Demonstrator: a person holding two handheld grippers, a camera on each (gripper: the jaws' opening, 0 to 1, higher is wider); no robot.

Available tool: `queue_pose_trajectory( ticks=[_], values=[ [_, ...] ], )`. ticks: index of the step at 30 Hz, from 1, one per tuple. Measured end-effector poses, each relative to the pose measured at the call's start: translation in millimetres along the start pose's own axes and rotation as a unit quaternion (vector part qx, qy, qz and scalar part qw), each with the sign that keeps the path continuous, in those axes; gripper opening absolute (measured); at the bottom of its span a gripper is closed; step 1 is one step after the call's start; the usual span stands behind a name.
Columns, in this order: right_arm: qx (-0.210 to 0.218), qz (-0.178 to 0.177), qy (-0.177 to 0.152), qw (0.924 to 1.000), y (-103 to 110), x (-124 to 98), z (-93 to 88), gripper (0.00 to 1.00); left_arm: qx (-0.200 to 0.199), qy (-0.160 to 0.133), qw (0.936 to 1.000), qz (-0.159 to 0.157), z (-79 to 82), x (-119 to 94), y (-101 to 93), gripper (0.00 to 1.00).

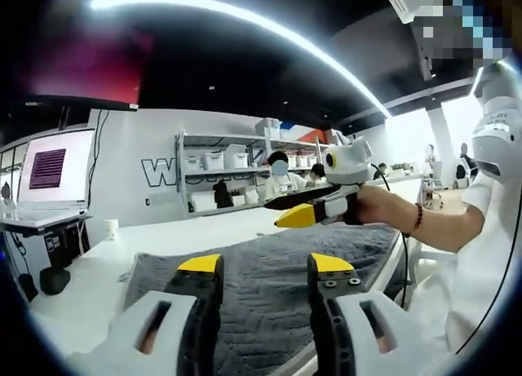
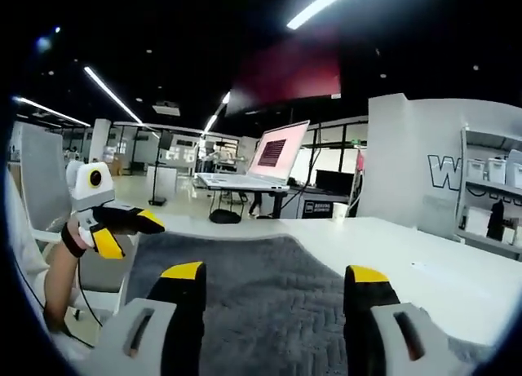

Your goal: Open the folded towel by lifting each exposed corner and separating the folded layers until the towel lies flat within the target outline without major curled edges

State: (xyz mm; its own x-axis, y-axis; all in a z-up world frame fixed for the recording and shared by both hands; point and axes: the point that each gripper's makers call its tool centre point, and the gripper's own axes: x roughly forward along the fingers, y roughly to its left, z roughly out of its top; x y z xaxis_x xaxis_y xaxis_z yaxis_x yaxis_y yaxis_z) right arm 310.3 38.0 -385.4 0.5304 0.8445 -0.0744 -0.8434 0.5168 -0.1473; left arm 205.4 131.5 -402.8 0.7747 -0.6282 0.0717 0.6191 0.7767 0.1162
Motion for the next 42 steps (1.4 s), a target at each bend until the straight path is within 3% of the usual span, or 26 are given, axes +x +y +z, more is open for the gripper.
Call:
queue_pose_trajectory(
  ticks=[7, 11, 15, 23, 32, 42],
  values=[
    [-0.015, -0.017, 0.010, 0.9997, -5, -17, -3.1, 0.69, -0.003, 0.001, 1.0000, -0.009, -0.2, 7, -6.8, 0.47],
    [-0.015, -0.025, -0.002, 0.9996, -6, -28, 2.8, 0.72, -0.003, 0.009, 0.9998, -0.017, -2.4, 12, -11.3, 0.48],
    [-0.041, -0.040, -0.005, 0.9984, -6, -38, 7.3, 0.75, -0.009, 0.006, 0.9997, -0.023, -1.8, 14, -13.3, 0.51],
    [-0.045, -0.047, -0.013, 0.9978, -2, -66, 15.0, 0.77, -0.015, -0.002, 0.9995, -0.026, 4.8, 20, -17.1, 0.59],
    [-0.044, -0.058, -0.004, 0.9973, -10, -92, 12.3, 0.81, -0.014, -0.008, 0.9993, -0.033, 10.6, 23, -22.7, 0.64],
    [-0.058, -0.062, 0.005, 0.9964, -2, -114, 8.3, 0.84, -0.018, -0.011, 0.9989, -0.043, 14.1, 29, -30.5, 0.67]
  ],
)
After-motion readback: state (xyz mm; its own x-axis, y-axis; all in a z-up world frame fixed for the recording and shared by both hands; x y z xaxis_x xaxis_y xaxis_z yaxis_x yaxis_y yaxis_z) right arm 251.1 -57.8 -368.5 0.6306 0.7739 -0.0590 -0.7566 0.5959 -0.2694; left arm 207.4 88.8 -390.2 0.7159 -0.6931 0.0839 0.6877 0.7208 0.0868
